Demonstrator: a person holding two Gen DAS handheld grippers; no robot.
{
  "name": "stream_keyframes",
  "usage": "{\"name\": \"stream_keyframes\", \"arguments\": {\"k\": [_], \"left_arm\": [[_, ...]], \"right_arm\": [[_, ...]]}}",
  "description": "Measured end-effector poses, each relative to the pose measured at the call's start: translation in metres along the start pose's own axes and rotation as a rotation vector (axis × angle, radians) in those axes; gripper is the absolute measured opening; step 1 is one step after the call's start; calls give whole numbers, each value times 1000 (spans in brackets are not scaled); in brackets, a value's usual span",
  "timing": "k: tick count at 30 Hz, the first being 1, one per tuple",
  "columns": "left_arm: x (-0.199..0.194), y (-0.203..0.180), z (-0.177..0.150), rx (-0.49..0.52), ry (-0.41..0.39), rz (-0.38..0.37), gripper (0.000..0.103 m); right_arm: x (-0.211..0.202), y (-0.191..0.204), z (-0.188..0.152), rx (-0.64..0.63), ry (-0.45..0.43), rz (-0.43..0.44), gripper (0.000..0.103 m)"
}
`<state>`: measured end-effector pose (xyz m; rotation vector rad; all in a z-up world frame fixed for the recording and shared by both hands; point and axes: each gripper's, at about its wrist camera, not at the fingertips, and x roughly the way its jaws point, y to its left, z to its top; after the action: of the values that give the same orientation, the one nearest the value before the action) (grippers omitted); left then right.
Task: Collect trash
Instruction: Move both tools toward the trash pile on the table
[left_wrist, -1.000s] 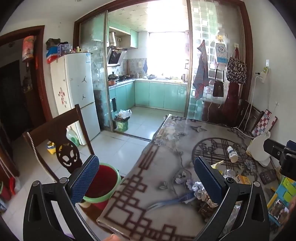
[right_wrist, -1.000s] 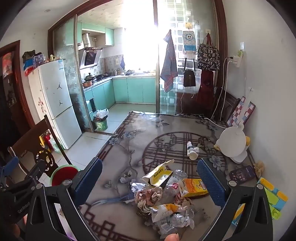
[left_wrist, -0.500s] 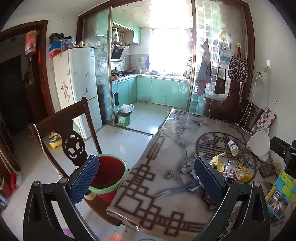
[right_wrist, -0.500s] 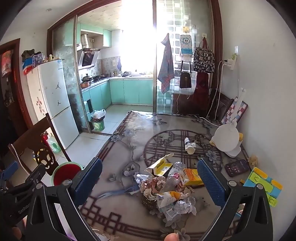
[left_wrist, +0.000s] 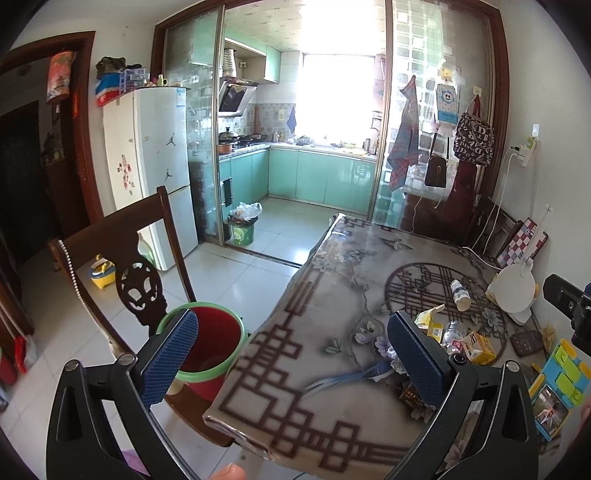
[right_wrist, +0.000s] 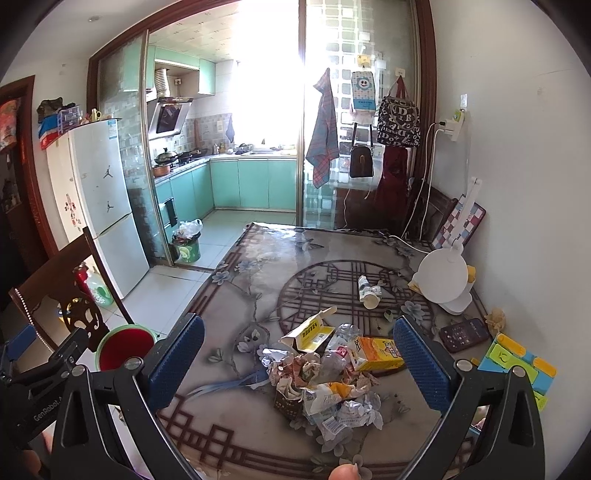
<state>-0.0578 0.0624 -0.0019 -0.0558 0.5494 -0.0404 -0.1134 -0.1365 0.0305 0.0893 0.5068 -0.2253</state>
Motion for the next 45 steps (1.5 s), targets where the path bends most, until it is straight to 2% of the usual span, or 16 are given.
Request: {"name": "stream_keyframes", "arguments": {"k": [11,20,24,28,30,35,45], "left_arm": [[6,-1,3,-12,9,15,103],[7,-5,2,-8,14,-16,103],[7,-6,3,-17,14,-29,103],[9,-5,3,-31,25,-42,103],[9,-6,3,-37,24,-32,103],[10,-5,5,-43,27,-42,103],[13,-5,3,-43,31,-27,103]], "right_arm": [[8,-1,5,-4,13,8,103],[16,3,4,-3,17,25,103],[12,-3,2,39,-17,49,103],[7,-4,5,31,-46,7,103],[7,-2,6,12,-44,-2,103],[9,-2,5,27,-26,41,103],[16,0,3,19,2,47,103]]}}
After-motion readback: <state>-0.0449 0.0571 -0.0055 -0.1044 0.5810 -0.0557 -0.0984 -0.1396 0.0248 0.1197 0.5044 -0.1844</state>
